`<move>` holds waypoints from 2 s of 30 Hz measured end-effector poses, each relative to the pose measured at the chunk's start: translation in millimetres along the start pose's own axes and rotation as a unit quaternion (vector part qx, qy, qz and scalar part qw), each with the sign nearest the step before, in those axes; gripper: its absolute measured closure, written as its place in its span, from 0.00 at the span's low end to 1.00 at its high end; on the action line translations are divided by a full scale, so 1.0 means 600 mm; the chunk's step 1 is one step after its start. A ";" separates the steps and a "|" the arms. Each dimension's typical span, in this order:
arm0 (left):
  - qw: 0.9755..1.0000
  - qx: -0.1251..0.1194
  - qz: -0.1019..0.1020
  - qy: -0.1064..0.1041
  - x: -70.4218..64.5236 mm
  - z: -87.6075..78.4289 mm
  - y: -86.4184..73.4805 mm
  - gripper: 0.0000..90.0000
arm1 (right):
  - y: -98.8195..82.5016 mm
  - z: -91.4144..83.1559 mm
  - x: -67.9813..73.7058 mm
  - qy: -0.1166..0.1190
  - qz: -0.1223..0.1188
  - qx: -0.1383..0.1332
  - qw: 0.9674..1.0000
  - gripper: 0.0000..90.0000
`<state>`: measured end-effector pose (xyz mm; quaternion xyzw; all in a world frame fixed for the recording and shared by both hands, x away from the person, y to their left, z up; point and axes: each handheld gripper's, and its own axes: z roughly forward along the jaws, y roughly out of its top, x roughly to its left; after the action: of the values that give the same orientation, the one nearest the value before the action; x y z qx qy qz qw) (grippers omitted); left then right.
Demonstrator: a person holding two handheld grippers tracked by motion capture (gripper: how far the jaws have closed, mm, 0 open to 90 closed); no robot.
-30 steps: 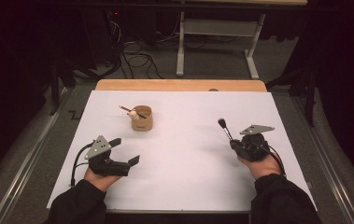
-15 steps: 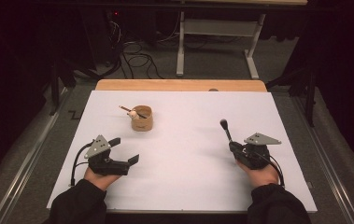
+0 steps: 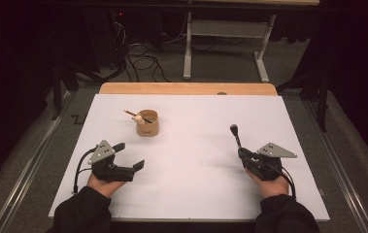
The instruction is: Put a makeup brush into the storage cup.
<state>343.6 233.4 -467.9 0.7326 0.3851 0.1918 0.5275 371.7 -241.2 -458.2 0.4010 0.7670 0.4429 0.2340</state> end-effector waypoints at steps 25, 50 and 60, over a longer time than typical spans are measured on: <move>1.000 -0.005 0.003 -0.007 -0.002 -0.003 0.001 0.02 | 0.000 -0.026 0.007 0.013 -0.014 -0.103 0.995 0.89; 1.000 -0.009 0.007 -0.016 -0.009 0.001 0.004 0.02 | 0.004 -0.035 0.010 0.022 -0.003 -0.143 0.989 0.89; 0.999 -0.021 0.004 -0.039 -0.031 0.020 0.022 0.03 | 0.009 -0.028 0.021 0.038 -0.011 -0.142 0.989 0.89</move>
<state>344.9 209.8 -457.5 0.7298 0.3577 0.1733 0.5563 354.7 -237.9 -445.2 0.3377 0.7094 0.5594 0.2642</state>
